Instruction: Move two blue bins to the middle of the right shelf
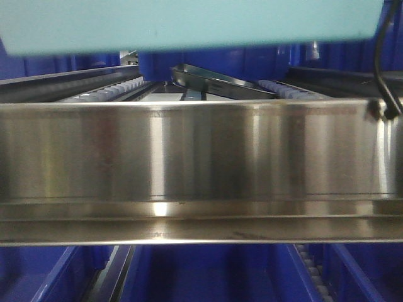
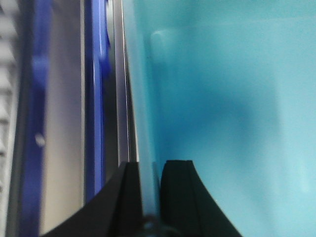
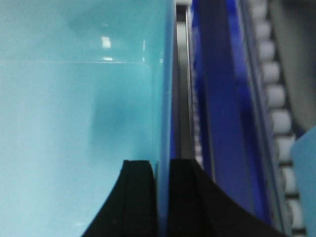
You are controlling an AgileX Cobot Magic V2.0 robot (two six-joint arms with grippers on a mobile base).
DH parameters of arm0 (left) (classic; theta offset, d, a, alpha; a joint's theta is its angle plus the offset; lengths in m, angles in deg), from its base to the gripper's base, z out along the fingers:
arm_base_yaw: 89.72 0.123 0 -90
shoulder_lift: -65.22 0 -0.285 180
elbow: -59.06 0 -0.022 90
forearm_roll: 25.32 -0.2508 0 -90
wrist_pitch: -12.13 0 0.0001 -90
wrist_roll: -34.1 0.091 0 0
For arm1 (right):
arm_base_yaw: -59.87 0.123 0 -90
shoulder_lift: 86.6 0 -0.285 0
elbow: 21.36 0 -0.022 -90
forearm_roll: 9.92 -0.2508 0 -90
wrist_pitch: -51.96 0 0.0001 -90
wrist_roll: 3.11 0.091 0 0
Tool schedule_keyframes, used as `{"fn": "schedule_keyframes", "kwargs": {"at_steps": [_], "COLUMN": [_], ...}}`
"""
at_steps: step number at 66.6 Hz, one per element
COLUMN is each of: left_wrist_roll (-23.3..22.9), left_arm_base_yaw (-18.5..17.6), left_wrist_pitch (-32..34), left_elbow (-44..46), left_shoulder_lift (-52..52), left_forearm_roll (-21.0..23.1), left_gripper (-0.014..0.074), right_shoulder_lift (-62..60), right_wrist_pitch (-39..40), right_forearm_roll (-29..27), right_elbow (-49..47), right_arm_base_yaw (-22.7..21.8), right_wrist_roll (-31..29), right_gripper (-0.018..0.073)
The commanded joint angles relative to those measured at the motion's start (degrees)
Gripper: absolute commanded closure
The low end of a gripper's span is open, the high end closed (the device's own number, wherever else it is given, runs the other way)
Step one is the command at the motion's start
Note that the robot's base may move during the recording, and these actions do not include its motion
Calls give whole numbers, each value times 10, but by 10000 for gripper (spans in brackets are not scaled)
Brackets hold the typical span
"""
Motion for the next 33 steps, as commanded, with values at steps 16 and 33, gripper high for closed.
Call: {"fn": "schedule_keyframes", "kwargs": {"at_steps": [16, 33], "left_wrist_roll": [0, 0], "left_arm_base_yaw": [-11, -11], "left_wrist_pitch": [61, 56], "left_elbow": [122, 143], "left_shoulder_lift": [-53, -54], "left_forearm_roll": [2, 0], "left_gripper": [707, 707], "right_shoulder_lift": [-51, -58], "right_wrist_pitch": [98, 111], "right_forearm_roll": [20, 27], "right_elbow": [-64, -73], "right_arm_base_yaw": [6, 6], "right_wrist_roll": [2, 2], "right_gripper": [720, 720]}}
